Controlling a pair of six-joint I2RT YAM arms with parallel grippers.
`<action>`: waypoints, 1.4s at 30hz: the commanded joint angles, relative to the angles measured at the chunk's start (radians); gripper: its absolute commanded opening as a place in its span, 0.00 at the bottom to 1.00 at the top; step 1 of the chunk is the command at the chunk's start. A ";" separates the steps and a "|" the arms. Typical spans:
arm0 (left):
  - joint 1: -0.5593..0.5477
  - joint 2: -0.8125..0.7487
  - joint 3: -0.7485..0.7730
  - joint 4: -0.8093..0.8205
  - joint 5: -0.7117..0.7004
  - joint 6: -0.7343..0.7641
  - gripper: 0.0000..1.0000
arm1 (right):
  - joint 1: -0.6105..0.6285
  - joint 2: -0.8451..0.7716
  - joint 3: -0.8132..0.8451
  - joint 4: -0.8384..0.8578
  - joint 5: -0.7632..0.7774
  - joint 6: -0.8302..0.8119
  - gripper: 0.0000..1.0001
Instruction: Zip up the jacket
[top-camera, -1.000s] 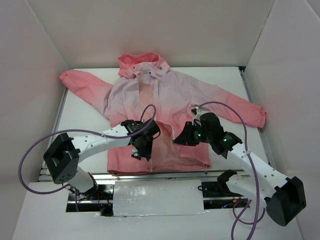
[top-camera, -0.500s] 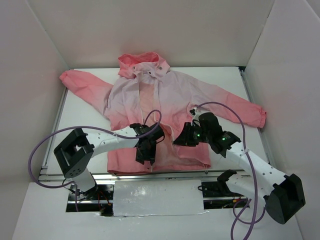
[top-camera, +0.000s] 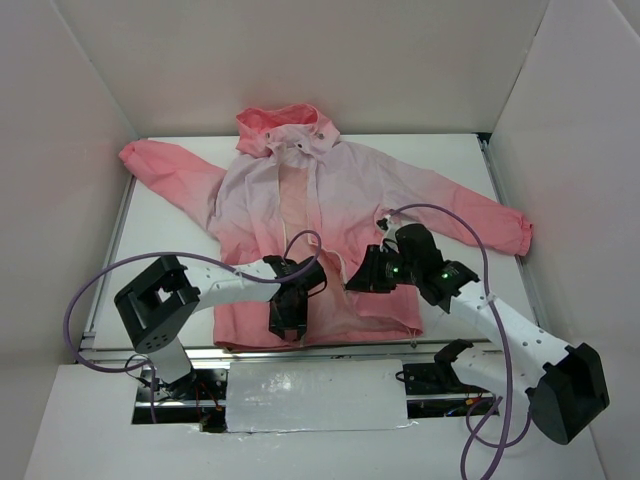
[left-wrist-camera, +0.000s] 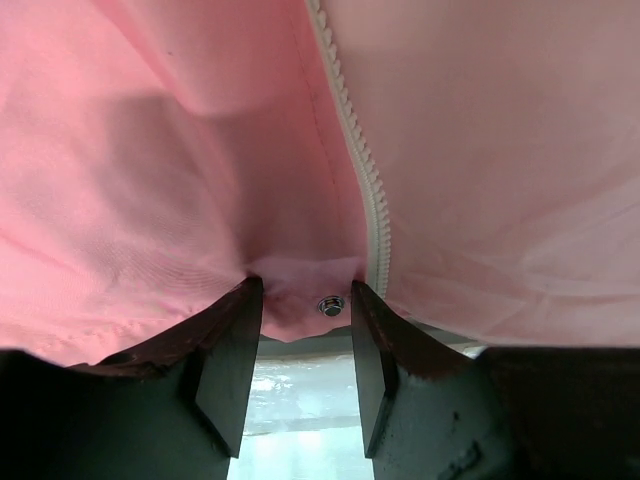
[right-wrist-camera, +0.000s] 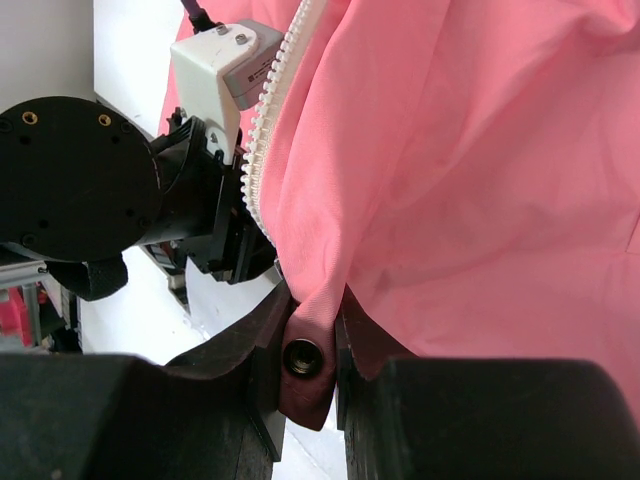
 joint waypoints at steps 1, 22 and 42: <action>-0.009 0.037 -0.031 0.032 0.004 -0.015 0.53 | -0.005 0.012 0.058 0.016 -0.014 -0.019 0.00; 0.073 -0.035 0.214 0.011 -0.146 0.136 0.00 | -0.074 0.122 0.099 0.032 -0.021 -0.041 0.00; 0.356 -0.549 0.015 0.641 0.168 0.016 0.00 | -0.037 0.087 -0.011 0.573 -0.235 0.297 0.00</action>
